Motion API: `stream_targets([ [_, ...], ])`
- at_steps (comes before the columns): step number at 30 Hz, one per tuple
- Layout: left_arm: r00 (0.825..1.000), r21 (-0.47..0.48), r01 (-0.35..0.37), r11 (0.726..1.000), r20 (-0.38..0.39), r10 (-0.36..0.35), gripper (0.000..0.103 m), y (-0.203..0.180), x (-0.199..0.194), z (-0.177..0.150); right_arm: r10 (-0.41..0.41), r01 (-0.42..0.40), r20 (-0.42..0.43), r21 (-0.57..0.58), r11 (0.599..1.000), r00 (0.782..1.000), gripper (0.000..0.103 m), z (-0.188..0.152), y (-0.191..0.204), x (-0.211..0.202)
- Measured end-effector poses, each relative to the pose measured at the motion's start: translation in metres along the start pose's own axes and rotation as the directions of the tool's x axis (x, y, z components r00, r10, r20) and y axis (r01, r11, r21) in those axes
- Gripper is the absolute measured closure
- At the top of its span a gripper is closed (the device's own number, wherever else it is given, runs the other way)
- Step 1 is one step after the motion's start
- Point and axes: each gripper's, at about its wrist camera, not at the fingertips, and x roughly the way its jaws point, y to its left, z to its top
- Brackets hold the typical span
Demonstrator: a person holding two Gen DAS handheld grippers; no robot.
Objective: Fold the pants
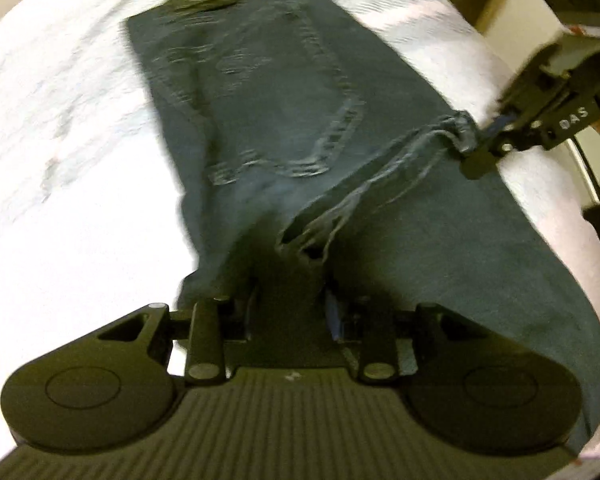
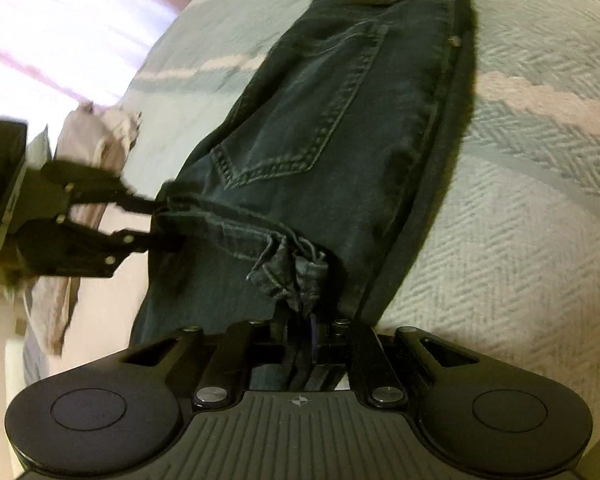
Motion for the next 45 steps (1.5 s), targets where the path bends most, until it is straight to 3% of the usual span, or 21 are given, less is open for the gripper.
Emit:
stream_targets([
  [3,0.999,-0.112,-0.04,0.993,0.032,0.044,0.077,0.012,-0.016,-0.016,-0.04,0.039,0.078,0.017,0.999,0.996,0.082,-0.005,-0.002,-0.017],
  [5,0.997,-0.175,-0.051,0.983,0.051,0.061,0.077,0.016,-0.03,-0.035,-0.092,0.089,0.135,0.025,0.996,0.987,0.06,-0.009,0.002,-0.029],
  [6,0.996,-0.204,-0.052,0.978,0.058,0.065,0.077,0.017,-0.036,-0.044,-0.119,0.116,0.16,0.03,0.993,0.98,0.056,-0.013,0.002,-0.036],
  [10,0.996,-0.301,-0.018,0.953,0.078,0.044,0.077,0.006,-0.063,-0.088,-0.104,0.094,0.183,0.061,0.994,0.978,0.055,-0.037,0.007,-0.055],
  [15,0.993,-0.38,0.082,0.921,0.113,-0.042,0.073,-0.022,-0.092,-0.156,-0.012,0.004,0.131,0.065,0.998,0.991,0.055,-0.101,0.04,-0.066],
  [18,0.983,-0.412,0.157,0.898,0.149,-0.103,0.069,-0.042,-0.097,-0.194,0.018,-0.025,0.106,0.072,0.997,0.994,0.051,-0.151,0.064,-0.068],
  [20,0.973,-0.439,0.211,0.874,0.176,-0.146,0.067,-0.056,-0.095,-0.215,0.042,-0.05,0.094,0.084,0.995,0.995,0.043,-0.184,0.076,-0.066],
  [23,0.959,-0.459,0.263,0.848,0.218,-0.18,0.065,-0.077,-0.089,-0.236,0.063,-0.071,0.071,0.118,0.99,0.995,0.041,-0.228,0.087,-0.058],
  [27,0.945,-0.425,0.286,0.859,0.275,-0.178,0.057,-0.093,-0.083,-0.25,0.068,-0.069,0.063,0.023,0.997,0.996,0.041,-0.257,0.105,-0.043],
  [30,0.936,-0.387,0.289,0.876,0.306,-0.173,0.048,-0.095,-0.079,-0.256,0.1,-0.095,0.107,-0.055,0.994,0.989,0.04,-0.262,0.111,-0.032],
  [33,0.928,-0.36,0.31,0.88,0.316,-0.198,0.046,-0.093,-0.068,-0.26,0.141,-0.128,0.115,-0.113,0.985,0.983,0.04,-0.264,0.112,-0.012],
  [34,0.928,-0.355,0.317,0.88,0.309,-0.21,0.046,-0.092,-0.065,-0.261,0.16,-0.147,0.104,-0.118,0.982,0.982,0.041,-0.263,0.111,-0.003],
  [35,0.924,-0.349,0.334,0.876,0.305,-0.231,0.05,-0.09,-0.061,-0.26,0.173,-0.161,0.094,-0.128,0.979,0.98,0.049,-0.263,0.112,0.001],
  [36,0.92,-0.348,0.35,0.87,0.3,-0.251,0.068,-0.09,-0.063,-0.265,0.174,-0.162,0.081,-0.14,0.977,0.981,0.058,-0.264,0.113,0.004],
  [37,0.917,-0.35,0.366,0.862,0.29,-0.272,0.075,-0.088,-0.06,-0.264,0.158,-0.147,0.068,-0.146,0.978,0.985,0.074,-0.266,0.112,0.002],
  [38,0.917,-0.348,0.371,0.861,0.281,-0.281,0.081,-0.087,-0.059,-0.263,0.15,-0.142,0.059,-0.132,0.981,0.987,0.097,-0.265,0.109,-0.002],
  [40,0.913,-0.326,0.383,0.864,0.277,-0.3,0.084,-0.085,-0.059,-0.261,0.175,-0.172,0.031,-0.073,0.982,0.984,0.101,-0.259,0.097,-0.016],
  [43,0.908,-0.281,0.396,0.874,0.26,-0.328,0.085,-0.086,-0.059,-0.254,0.182,-0.182,-0.016,-0.083,0.98,0.983,0.101,-0.256,0.091,-0.033],
  [45,0.917,-0.252,0.38,0.89,0.229,-0.327,0.085,-0.092,-0.057,-0.25,0.171,-0.174,-0.05,-0.065,0.983,0.984,0.101,-0.253,0.088,-0.03],
])
